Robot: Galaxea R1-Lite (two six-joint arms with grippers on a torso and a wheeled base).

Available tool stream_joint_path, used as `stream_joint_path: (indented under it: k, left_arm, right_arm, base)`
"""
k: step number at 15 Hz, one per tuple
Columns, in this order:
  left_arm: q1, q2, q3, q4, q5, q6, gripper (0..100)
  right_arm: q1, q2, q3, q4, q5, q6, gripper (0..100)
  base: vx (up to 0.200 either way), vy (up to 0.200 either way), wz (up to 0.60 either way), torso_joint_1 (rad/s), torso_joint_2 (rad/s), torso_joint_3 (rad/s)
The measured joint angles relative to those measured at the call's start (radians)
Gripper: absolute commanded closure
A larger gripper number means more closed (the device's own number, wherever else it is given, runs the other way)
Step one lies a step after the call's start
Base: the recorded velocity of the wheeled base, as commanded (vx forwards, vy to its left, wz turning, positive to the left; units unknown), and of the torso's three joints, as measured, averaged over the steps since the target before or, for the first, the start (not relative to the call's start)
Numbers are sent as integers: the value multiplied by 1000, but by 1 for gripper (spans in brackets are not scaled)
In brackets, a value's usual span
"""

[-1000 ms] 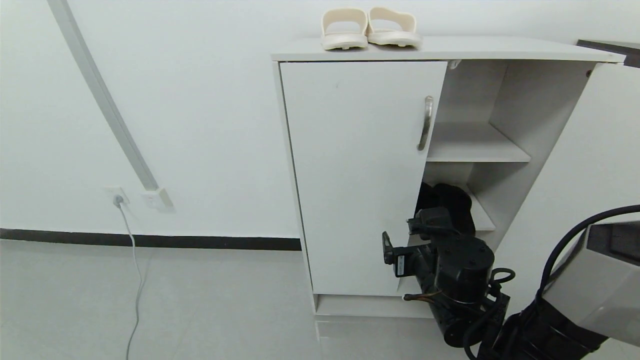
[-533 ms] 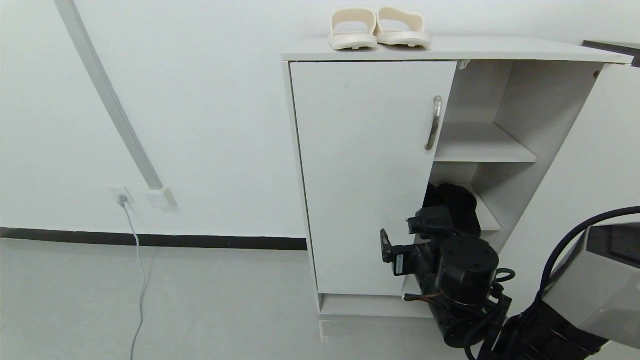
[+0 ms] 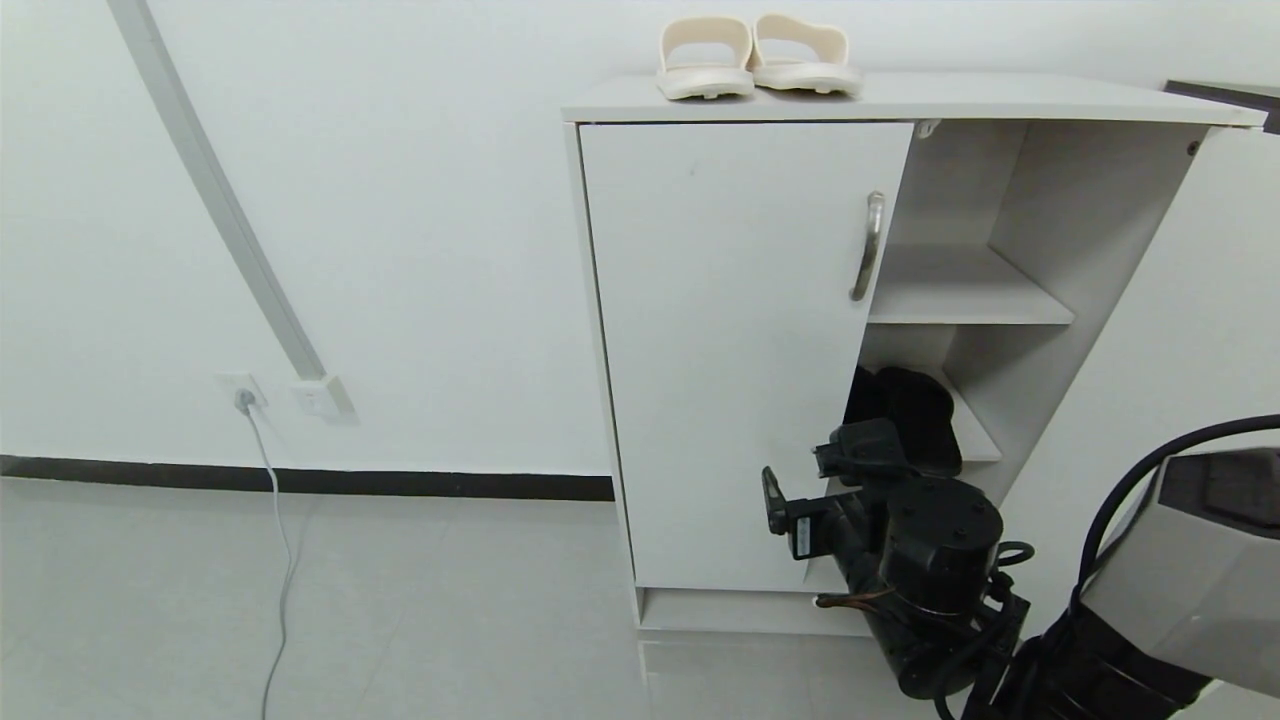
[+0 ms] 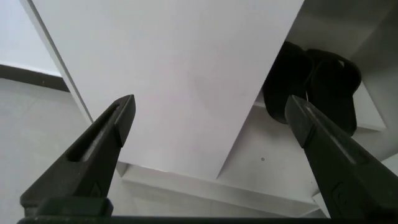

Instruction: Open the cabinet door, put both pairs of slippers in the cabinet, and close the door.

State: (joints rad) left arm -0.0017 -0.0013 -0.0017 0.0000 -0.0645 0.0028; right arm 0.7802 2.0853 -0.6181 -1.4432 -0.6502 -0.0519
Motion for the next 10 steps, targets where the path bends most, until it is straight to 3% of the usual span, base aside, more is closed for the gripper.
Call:
stream_joint_path:
  k: [7, 10]
  left_arm:
    - [0, 0, 0, 0, 0, 0, 100]
    - [0, 0, 1, 2, 0, 1, 100]
  right_arm:
    - [0, 10, 1, -1, -1, -1, 0]
    - [1, 12, 0, -4, 0, -1, 0]
  base:
    - [0, 0, 0, 0, 0, 0]
    - [0, 0, 0, 7, -188, -284]
